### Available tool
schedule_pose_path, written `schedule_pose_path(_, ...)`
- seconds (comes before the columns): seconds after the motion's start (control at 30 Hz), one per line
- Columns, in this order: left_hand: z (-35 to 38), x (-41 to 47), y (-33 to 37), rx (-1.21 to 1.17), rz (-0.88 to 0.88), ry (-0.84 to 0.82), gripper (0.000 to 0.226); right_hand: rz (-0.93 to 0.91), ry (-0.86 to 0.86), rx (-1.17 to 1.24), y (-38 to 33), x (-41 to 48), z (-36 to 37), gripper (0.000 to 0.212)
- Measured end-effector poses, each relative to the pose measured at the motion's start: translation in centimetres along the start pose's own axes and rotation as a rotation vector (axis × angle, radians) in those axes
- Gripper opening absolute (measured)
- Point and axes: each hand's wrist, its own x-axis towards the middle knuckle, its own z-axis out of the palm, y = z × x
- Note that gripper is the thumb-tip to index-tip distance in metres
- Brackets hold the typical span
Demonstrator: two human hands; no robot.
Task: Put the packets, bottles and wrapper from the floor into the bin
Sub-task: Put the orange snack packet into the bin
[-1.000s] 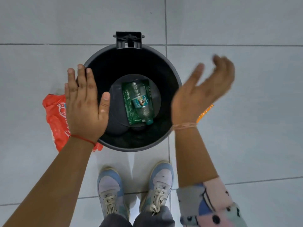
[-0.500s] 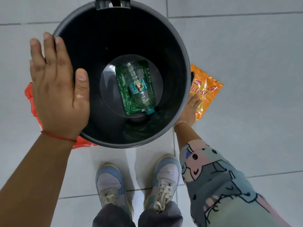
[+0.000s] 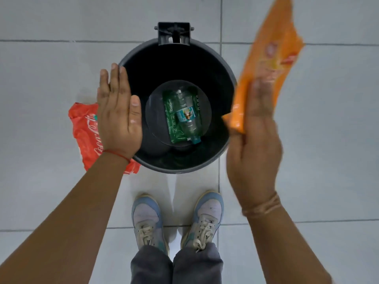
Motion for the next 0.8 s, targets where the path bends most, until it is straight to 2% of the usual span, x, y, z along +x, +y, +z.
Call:
schedule_pose_path(0.1,-0.3,0.1,0.0,-0.089,-0.019,-0.02,0.058,-0.188,-0.415,-0.142,-3.4,-0.6,1.9,0.054)
schedule_pose_path(0.13,-0.4,0.1,0.0,-0.107,-0.026,-0.027,0.059,-0.195,-0.588,-0.212,-3.8,-0.7,3.2,0.054)
schedule_pose_path(0.2,-0.6,0.2,0.0,-0.111,-0.033,-0.029,0.06,-0.145,-0.817,-0.321,-3.6,-0.5,6.4,0.055)
schedule_pose_path(0.3,-0.5,0.2,-0.2,-0.089,-0.026,-0.029,0.06,-0.021,-0.959,-0.425,-2.5,0.4,11.4,0.056)
schedule_pose_path(0.43,-0.2,0.1,-0.5,-0.06,-0.007,-0.037,0.06,0.166,-1.121,-0.522,-1.8,1.1,15.2,0.07)
schedule_pose_path(0.5,-0.2,0.2,-0.6,-0.049,-0.005,-0.038,0.06,0.161,-1.058,-0.469,-2.6,1.1,15.1,0.071)
schedule_pose_path(0.57,-0.2,0.3,-0.6,-0.026,-0.005,-0.042,0.06,0.026,-0.734,-0.378,-3.5,1.4,13.3,0.06)
schedule_pose_path(0.63,-0.2,0.2,-0.5,0.017,0.004,-0.054,0.06,-0.104,-0.352,-0.378,-3.5,2.5,10.5,0.053)
schedule_pose_path(0.67,-0.2,0.2,-0.5,0.045,0.007,-0.064,0.061,-0.117,-0.223,-0.398,-2.9,3.2,9.1,0.053)
schedule_pose_path(0.73,-0.2,0.1,-0.4,0.1,0.008,-0.091,0.066,-0.045,-0.162,-0.422,-1.0,4.3,7.0,0.055)
schedule_pose_path(0.8,-0.2,0.0,-0.1,0.148,0.003,-0.117,0.073,0.035,-0.286,-0.436,1.1,4.7,5.8,0.058)
